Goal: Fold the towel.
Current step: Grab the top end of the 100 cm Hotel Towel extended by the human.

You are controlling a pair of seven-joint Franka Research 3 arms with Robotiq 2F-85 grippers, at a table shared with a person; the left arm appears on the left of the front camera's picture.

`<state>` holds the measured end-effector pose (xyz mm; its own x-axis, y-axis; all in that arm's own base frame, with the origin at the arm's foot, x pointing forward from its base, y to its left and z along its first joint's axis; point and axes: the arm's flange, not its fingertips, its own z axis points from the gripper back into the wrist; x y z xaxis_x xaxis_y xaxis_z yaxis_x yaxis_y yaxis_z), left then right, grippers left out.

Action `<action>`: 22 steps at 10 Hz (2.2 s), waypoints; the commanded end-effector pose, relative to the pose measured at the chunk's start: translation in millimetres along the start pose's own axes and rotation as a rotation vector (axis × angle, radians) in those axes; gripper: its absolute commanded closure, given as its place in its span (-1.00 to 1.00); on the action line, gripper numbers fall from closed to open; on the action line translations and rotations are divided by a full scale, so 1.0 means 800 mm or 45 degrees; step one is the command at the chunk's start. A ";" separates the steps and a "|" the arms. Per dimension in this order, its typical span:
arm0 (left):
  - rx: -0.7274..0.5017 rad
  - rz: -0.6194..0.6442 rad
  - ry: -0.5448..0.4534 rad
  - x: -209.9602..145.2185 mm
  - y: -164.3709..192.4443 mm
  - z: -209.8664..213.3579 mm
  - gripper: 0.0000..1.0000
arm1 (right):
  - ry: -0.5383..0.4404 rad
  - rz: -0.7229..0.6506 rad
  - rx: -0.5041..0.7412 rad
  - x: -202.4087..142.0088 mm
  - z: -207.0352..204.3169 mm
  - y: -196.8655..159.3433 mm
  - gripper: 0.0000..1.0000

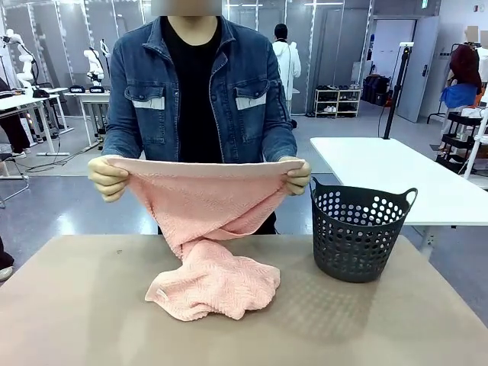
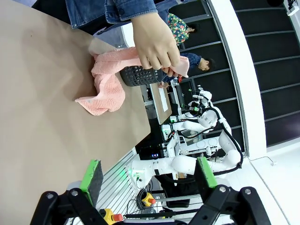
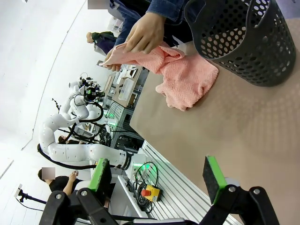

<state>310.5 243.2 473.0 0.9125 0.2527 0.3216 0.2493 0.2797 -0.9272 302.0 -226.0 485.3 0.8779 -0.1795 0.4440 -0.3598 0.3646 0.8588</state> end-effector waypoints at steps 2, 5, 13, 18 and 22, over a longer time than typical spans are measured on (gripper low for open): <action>0.000 0.000 0.000 0.000 0.000 0.000 -1.00 | 0.000 0.000 0.000 0.000 0.000 0.000 -1.00; 0.513 -0.543 0.073 0.003 -0.091 -0.001 -1.00 | 0.120 0.568 -0.344 0.026 -0.001 0.094 -1.00; 0.710 -1.369 0.375 -0.037 -0.290 -0.135 -1.00 | 0.584 1.498 -0.608 0.028 -0.127 0.304 -1.00; 0.658 -1.395 0.396 -0.043 -0.306 -0.153 -1.00 | 0.607 1.537 -0.564 0.025 -0.146 0.330 -1.00; 0.672 -1.621 0.482 -0.049 -0.339 -0.154 -1.00 | 0.607 1.567 -0.539 0.021 -0.146 0.328 -1.00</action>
<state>254.1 50.8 669.4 0.3014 -0.5834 0.7542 0.8637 0.5022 0.0433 259.7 -27.0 688.4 0.1182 0.7503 0.6505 -0.9270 0.3182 -0.1986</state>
